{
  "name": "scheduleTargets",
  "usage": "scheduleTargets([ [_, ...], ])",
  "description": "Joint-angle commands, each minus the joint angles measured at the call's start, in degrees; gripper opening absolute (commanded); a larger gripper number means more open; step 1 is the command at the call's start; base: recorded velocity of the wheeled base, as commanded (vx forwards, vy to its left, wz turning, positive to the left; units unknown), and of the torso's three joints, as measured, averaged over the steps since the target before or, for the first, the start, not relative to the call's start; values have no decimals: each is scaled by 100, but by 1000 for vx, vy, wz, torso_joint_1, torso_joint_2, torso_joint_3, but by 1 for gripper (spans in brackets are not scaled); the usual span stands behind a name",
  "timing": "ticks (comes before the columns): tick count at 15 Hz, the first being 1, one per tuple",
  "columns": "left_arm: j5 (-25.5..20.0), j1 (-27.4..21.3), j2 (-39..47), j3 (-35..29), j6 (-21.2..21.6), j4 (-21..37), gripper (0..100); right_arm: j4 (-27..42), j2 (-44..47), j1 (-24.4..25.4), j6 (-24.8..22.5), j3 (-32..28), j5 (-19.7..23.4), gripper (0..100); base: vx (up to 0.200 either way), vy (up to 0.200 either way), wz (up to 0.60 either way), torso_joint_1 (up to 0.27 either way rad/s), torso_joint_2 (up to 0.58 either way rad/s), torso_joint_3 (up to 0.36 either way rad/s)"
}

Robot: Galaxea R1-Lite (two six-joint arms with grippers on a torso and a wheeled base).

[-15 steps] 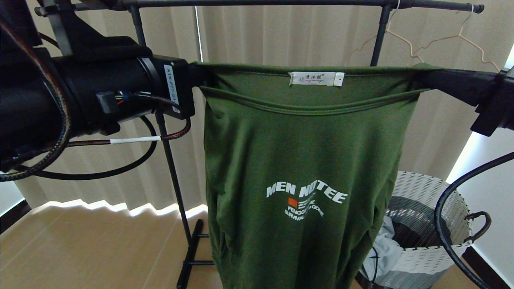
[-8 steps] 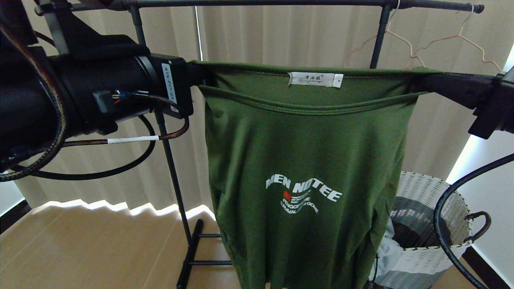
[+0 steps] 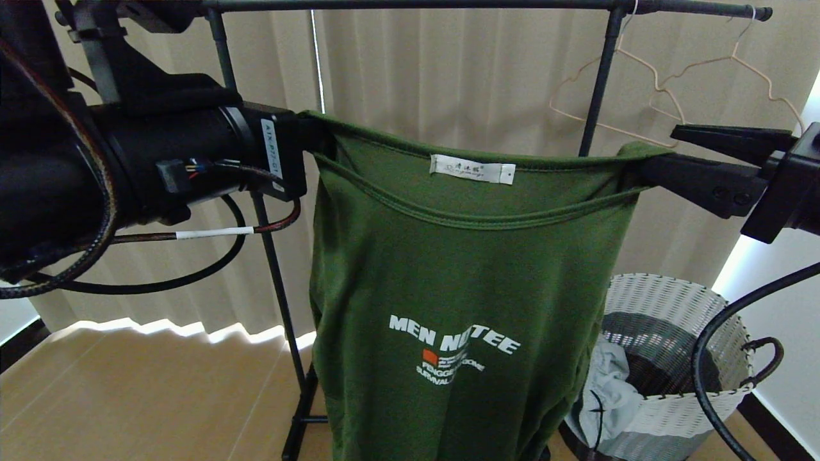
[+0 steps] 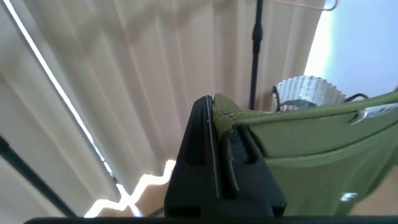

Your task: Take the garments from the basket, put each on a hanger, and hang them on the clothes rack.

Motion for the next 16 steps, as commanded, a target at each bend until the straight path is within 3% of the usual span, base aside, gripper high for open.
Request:
scheduleTargets([
  [1, 12, 88, 32, 3, 0, 5, 0, -10, -42, 1, 2, 57, 15, 100, 0, 0, 0, 0, 0, 0],
  [5, 364, 299, 85, 3, 0, 40, 0, -10, -112, 19, 11, 154, 50, 100, 0, 0, 0, 0, 0, 0],
  [8, 777, 422, 199, 3, 0, 40, 0, -19, -253, 28, 19, 233, 534, 100, 0, 0, 0, 0, 0, 0],
  [16, 830, 765, 217, 196, 167, 14, 0, -2, -341, 19, -7, 338, 665, 100, 0, 0, 0, 0, 0, 0],
])
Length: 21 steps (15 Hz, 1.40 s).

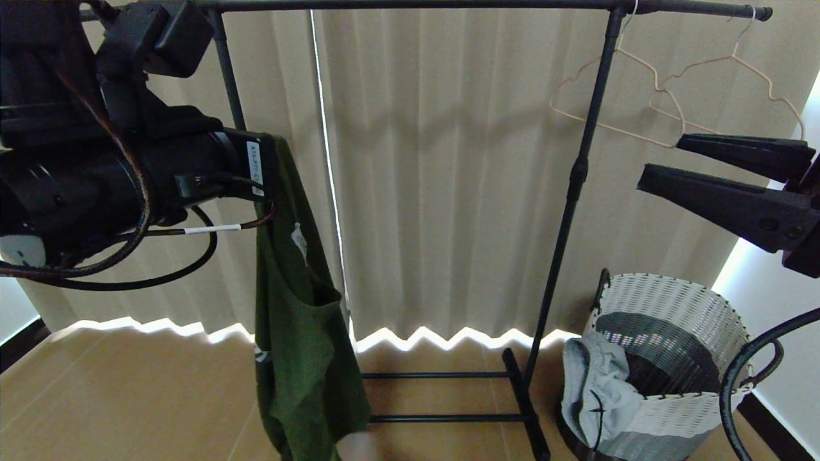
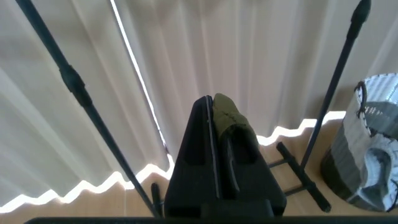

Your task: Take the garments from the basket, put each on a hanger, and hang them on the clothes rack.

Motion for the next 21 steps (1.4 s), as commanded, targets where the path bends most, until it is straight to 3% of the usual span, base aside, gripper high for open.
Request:
scheduleTargets([
  [1, -1, 7, -29, 89, 6, 0, 0, 16, 8, -9, -29, 31, -20, 100, 0, 0, 0, 0, 0, 0],
  [5, -9, 86, -952, 1205, -100, -17, 0, 34, -150, -572, -617, 752, -521, 100, 0, 0, 0, 0, 0, 0],
  [8, -36, 138, -1505, 2207, -398, -26, 0, 51, -264, -677, -679, 1165, -1347, 100, 0, 0, 0, 0, 0, 0],
  [10, -27, 244, -1699, 2506, -741, -35, 0, 51, -352, -677, -679, 1314, -1796, 100, 0, 0, 0, 0, 0, 0],
  [12, -36, 639, -1786, 2559, -899, -35, 0, 51, -466, -686, -714, 1394, -1963, 100, 0, 0, 0, 0, 0, 0],
  [14, -36, 1079, -1962, 2840, -794, -35, 0, 34, -554, -783, -740, 1534, -2182, 100, 0, 0, 0, 0, 0, 0],
  [19, -53, 1281, -2815, 3534, -767, -35, 0, -2, -677, -994, -960, 1631, -2499, 100, 0, 0, 0, 0, 0, 0],
  [21, -53, 1281, -3026, 3596, -513, -79, 0, -10, -748, -994, -969, 1622, -2499, 100, 0, 0, 0, 0, 0, 0],
])
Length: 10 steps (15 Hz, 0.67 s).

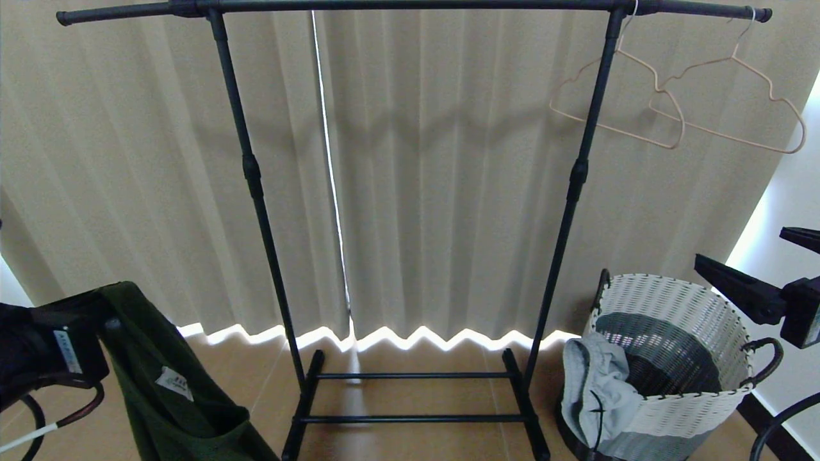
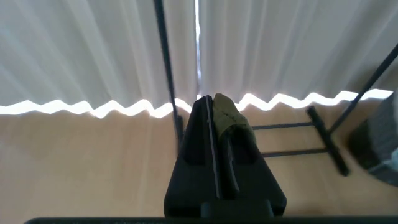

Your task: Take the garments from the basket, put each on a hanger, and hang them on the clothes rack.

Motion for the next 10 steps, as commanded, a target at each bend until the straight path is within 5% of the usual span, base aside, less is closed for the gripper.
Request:
scheduleTargets([
  [1, 2, 24, -414, 174, 80, -133, 0, -3, -82, -4, 23, 9, 12, 100, 0, 0, 0, 0, 0, 0],
  [10, -51, 552, -722, 455, 124, -46, 0, -12, -179, -496, 23, 335, 56, 100, 0, 0, 0, 0, 0, 0],
])
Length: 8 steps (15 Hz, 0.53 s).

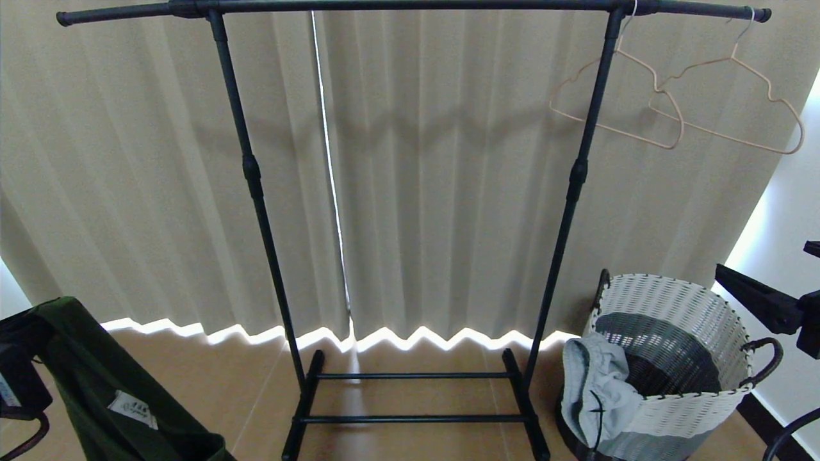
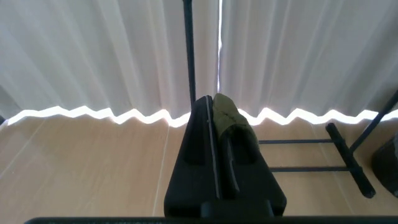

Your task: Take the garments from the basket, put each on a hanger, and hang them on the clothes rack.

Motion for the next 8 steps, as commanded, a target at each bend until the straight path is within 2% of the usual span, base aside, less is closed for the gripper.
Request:
scheduleTargets([
  [1, -36, 38, 20, 69, -2, -14, 0, 5, -2, -47, -10, 77, 10, 100, 0, 0, 0, 0, 0, 0],
  [5, -142, 21, -16, 78, 6, -32, 0, 5, -64, -47, -10, 112, 106, 100, 0, 0, 0, 0, 0, 0],
  [8, -485, 30, -24, 104, 24, -14, 0, 5, -64, -47, -10, 129, 106, 100, 0, 0, 0, 0, 0, 0],
])
